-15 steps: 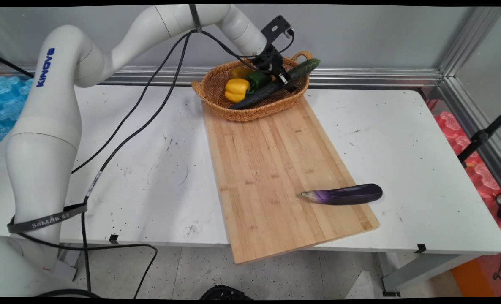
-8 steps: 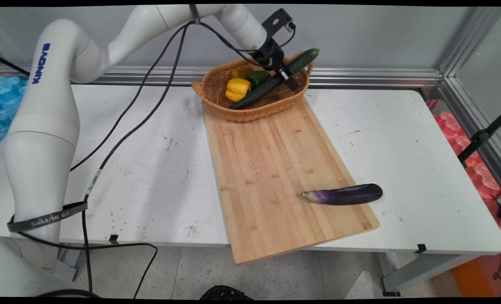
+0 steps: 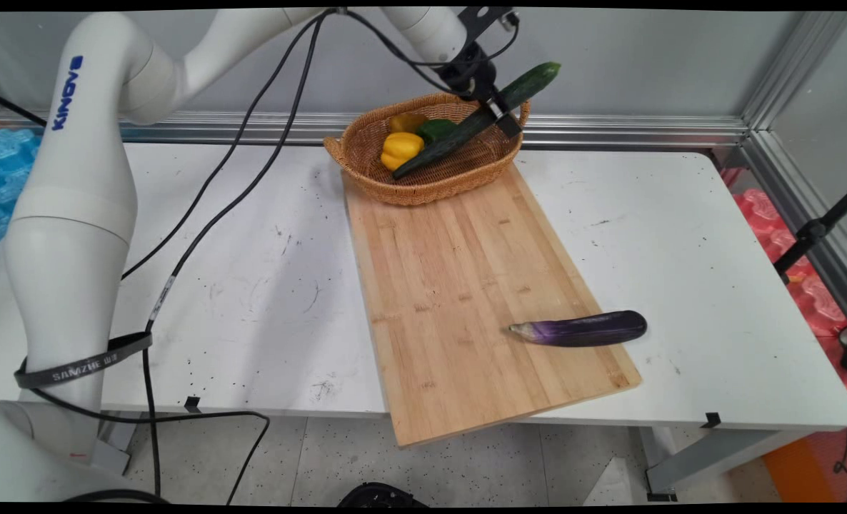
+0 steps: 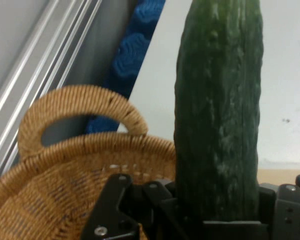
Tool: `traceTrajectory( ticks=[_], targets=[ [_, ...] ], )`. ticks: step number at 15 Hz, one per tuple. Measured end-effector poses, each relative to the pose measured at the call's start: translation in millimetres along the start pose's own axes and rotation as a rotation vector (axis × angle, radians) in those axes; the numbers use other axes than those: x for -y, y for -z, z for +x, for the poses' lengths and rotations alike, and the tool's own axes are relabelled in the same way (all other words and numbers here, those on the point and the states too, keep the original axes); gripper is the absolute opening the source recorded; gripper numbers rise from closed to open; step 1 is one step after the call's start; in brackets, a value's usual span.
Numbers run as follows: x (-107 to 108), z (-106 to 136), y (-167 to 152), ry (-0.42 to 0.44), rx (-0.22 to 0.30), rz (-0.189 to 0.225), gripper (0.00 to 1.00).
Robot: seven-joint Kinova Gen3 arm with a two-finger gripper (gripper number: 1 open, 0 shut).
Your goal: Place the picked object on the cutting board
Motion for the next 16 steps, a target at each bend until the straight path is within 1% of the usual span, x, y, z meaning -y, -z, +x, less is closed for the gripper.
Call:
traceTrajectory(
  ticks=[4,9,13,16],
  targets=[
    [-19.9,30.2,7.9,-0.044,-0.005,-0.008,0.00],
    [-44.5,57.3,13.3,-0.066,-0.001,-0.025,0.00],
    [-81.0,71.6,19.2,-0.038,0.025,-0.065,0.00],
    [-112.9,73.6,21.0,-0.007,0.049,-0.098,0.00]
  ],
)
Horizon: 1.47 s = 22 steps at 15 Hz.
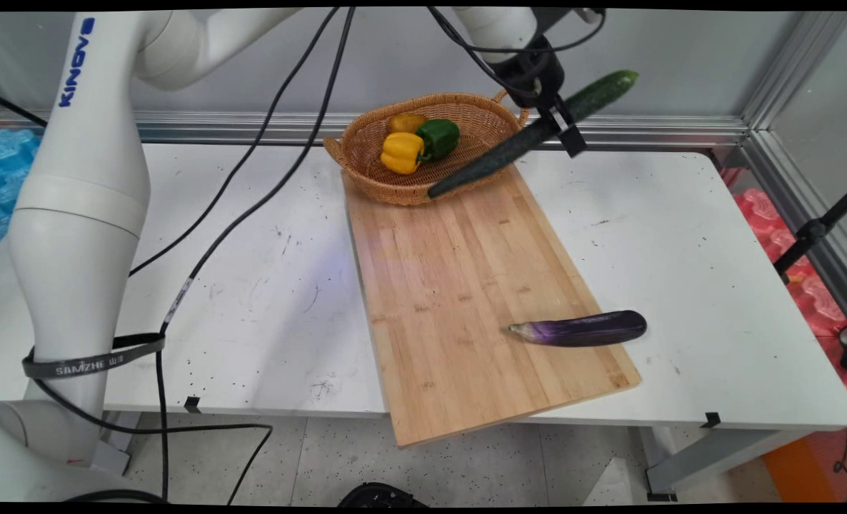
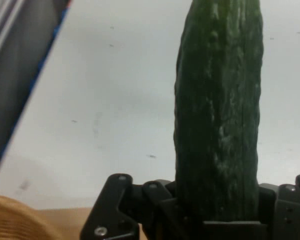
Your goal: Place the picked object on the cutting board
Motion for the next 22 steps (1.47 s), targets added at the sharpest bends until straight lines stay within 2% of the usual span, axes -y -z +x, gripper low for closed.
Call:
traceTrajectory(
  ticks=[4,9,22],
  targets=[
    [-35.9,-9.8,-4.9,0.037,0.038,-0.031,0.00],
    [-64.2,-29.0,-16.1,0.053,0.077,-0.050,0.00],
    [-103.6,-71.5,-53.8,0.058,0.131,-0.078,0.00]
  ],
)
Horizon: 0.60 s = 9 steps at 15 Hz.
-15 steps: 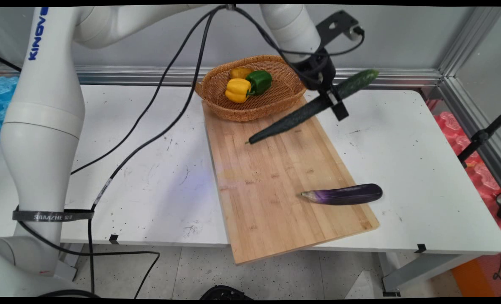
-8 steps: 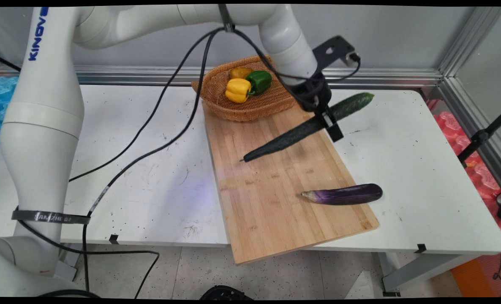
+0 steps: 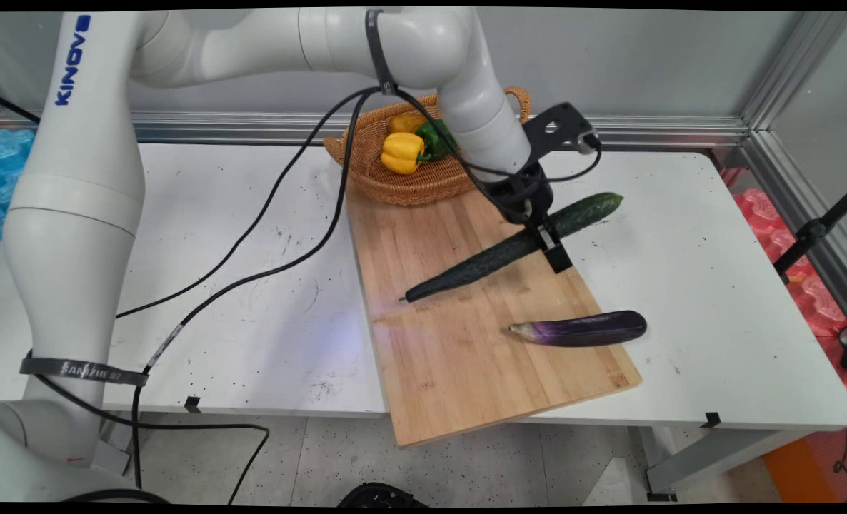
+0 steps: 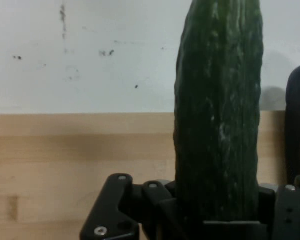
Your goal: Place the picked object on the cutting board
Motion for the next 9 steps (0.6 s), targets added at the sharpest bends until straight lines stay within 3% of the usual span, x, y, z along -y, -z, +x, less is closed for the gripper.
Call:
traceTrajectory(
  ticks=[9],
  targets=[
    [-13.8,-16.8,-19.1,0.018,0.021,-0.012,0.00]
  ],
)
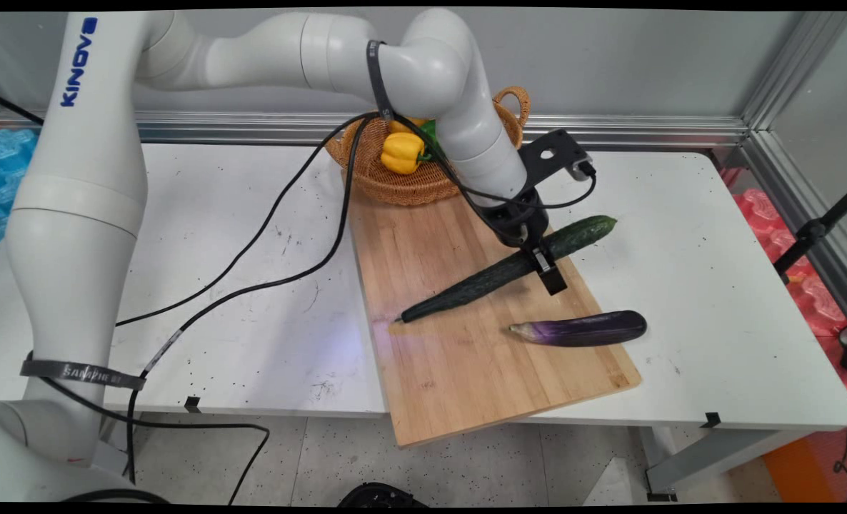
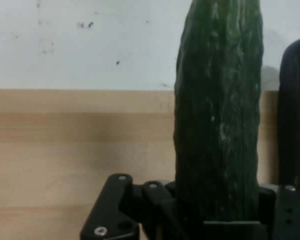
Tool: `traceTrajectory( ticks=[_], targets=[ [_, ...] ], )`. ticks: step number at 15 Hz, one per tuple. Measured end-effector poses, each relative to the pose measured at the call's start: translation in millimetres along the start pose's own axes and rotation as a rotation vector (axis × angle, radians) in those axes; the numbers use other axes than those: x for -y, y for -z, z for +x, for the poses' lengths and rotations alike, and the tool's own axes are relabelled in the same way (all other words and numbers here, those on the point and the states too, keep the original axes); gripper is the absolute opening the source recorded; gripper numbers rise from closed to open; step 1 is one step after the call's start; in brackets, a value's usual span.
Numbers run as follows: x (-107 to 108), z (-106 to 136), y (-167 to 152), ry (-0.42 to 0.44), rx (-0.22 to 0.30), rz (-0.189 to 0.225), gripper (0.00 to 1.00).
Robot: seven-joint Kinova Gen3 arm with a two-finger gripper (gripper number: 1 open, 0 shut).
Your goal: Place the picked object on the cutting board
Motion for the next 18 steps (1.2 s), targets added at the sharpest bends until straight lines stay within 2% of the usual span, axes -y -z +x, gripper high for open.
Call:
traceTrajectory(
  ticks=[6,7,18],
  targets=[
    [-5.3,-7.8,-7.9,0.005,0.009,-0.006,0.00],
    [-6.0,-8.7,-8.9,0.005,0.009,-0.007,1.00],
    [-7.1,-4.7,-5.4,0.014,-0.010,-0.005,1.00]
  ],
)
